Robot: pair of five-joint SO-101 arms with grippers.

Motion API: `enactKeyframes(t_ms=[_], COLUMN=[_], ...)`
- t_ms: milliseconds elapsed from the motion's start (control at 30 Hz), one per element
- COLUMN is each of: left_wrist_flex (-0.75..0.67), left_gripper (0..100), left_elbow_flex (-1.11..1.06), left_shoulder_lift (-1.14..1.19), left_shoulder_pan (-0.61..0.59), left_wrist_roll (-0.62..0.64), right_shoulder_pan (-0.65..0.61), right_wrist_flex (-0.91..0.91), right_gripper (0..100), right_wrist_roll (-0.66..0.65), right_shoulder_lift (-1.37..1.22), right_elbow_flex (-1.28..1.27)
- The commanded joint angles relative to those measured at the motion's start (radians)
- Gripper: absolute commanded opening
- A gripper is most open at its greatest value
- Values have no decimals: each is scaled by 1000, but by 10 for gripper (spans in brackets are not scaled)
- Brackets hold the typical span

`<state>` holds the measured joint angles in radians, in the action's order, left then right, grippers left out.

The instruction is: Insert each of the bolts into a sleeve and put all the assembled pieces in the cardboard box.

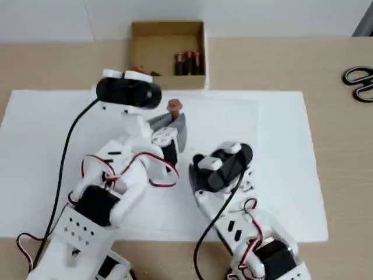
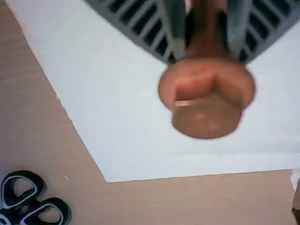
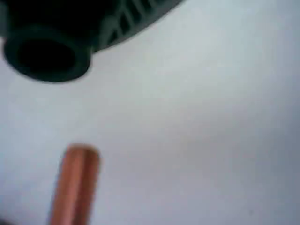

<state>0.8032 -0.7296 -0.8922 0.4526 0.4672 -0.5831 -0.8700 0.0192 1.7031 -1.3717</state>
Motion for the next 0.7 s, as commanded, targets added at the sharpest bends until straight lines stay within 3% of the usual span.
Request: enactKeyframes(t_ms=[0,667], left_wrist_flex=[-28,-8], left_gripper=[6,6], left_elbow_flex=[65,54], left_shoulder_lift=[-35,-29], left_shoulder_pan=[8,64], left_wrist_roll=[0,127], right_shoulder_pan=[-7,-7], right_wrist_flex=[24,54], right_gripper=[4,4], right_wrist_roll=[9,17], right_shoulder_lift=[13,13], right_elbow_flex=[-17,-21])
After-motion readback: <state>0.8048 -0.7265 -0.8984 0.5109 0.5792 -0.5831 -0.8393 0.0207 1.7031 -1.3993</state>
